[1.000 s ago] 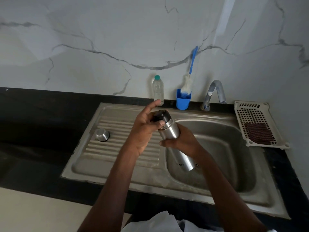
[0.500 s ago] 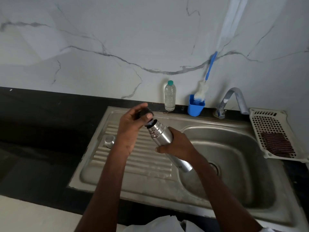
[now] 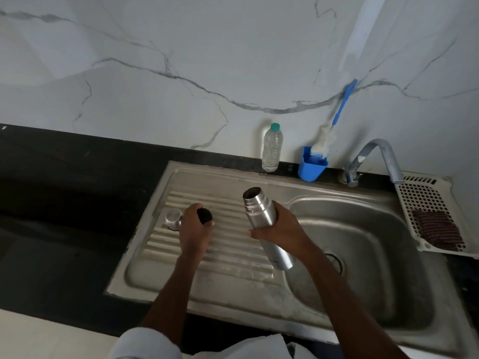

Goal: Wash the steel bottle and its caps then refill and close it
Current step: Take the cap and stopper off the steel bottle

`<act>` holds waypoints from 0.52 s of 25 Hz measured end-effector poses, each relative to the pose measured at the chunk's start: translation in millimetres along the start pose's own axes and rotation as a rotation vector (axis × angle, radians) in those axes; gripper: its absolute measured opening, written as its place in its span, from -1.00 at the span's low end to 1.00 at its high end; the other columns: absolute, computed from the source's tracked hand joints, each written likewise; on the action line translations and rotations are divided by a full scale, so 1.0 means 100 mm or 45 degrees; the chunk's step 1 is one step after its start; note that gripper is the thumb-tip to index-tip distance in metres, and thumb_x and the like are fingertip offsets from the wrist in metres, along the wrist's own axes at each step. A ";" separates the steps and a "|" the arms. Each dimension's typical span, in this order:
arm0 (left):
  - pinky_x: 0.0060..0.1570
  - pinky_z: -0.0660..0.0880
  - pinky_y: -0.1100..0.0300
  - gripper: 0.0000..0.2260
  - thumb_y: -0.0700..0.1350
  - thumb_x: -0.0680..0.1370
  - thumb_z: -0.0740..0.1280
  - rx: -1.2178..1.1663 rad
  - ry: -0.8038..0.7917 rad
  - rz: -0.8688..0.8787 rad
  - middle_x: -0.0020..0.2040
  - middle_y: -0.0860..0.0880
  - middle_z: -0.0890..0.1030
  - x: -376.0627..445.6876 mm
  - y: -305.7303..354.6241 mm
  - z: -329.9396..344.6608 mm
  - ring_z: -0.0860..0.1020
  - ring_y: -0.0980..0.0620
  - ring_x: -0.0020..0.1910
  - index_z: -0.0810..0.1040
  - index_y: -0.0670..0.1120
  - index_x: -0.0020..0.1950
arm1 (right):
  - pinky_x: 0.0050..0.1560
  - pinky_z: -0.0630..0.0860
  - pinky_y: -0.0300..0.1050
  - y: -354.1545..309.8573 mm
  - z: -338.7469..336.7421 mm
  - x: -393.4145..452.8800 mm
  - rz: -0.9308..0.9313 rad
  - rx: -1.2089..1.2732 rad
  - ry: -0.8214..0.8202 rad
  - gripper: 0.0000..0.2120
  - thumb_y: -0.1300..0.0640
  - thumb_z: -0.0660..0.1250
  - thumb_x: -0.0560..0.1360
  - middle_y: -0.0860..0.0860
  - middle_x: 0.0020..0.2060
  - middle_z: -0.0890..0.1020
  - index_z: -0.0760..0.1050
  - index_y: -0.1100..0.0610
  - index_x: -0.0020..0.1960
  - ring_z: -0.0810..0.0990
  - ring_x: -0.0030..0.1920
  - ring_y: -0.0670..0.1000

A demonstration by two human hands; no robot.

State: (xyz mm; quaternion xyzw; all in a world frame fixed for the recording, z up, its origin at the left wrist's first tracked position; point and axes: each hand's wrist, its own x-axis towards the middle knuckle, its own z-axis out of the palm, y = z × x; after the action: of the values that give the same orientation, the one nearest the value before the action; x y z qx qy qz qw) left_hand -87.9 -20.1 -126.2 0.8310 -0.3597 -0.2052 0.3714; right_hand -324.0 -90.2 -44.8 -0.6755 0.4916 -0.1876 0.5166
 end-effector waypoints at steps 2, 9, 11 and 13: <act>0.10 0.55 0.00 -0.59 -0.20 0.45 0.54 0.074 -0.036 -0.017 0.13 -0.07 0.63 0.03 -0.09 0.04 0.61 -0.11 0.15 0.55 -0.09 0.28 | 0.09 0.65 0.04 0.08 -0.11 0.03 -0.006 0.065 -0.059 -0.36 0.08 0.73 0.15 -0.06 -0.02 0.72 0.56 -0.06 0.16 0.70 -0.01 -0.07; 0.23 0.54 -0.15 -0.48 -0.23 0.51 0.51 0.178 -0.058 -0.009 0.31 -0.18 0.57 -0.08 -0.14 0.12 0.56 -0.24 0.30 0.43 -0.13 0.43 | 0.11 0.61 -0.09 0.00 -0.12 -0.01 -0.069 0.267 -0.049 -0.29 0.36 0.64 0.20 0.03 0.08 0.70 0.50 0.07 0.28 0.68 0.07 -0.04; 0.31 0.51 -0.18 -0.42 -0.20 0.50 0.53 0.288 -0.012 0.062 0.37 -0.23 0.53 -0.13 -0.11 0.12 0.49 -0.27 0.39 0.39 -0.17 0.47 | 0.20 0.60 -0.02 0.05 -0.24 -0.12 -0.050 0.299 -0.129 -0.31 0.39 0.61 0.22 0.06 0.12 0.71 0.52 0.10 0.30 0.68 0.14 0.04; 0.41 0.45 -0.19 -0.36 -0.14 0.53 0.51 0.325 0.080 0.135 0.50 -0.24 0.41 -0.23 -0.03 0.12 0.37 -0.27 0.50 0.33 -0.20 0.54 | 0.16 0.59 0.00 0.08 -0.31 -0.19 -0.023 0.385 -0.029 -0.36 0.33 0.57 0.19 0.05 0.07 0.72 0.54 0.12 0.26 0.68 0.10 0.04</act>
State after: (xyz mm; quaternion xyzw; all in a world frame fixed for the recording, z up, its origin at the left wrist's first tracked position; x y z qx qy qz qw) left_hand -109.2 -6.8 -134.2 0.8574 -0.4144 -0.1118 0.2841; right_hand -359.5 -89.1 -34.5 -0.5964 0.4459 -0.2564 0.6162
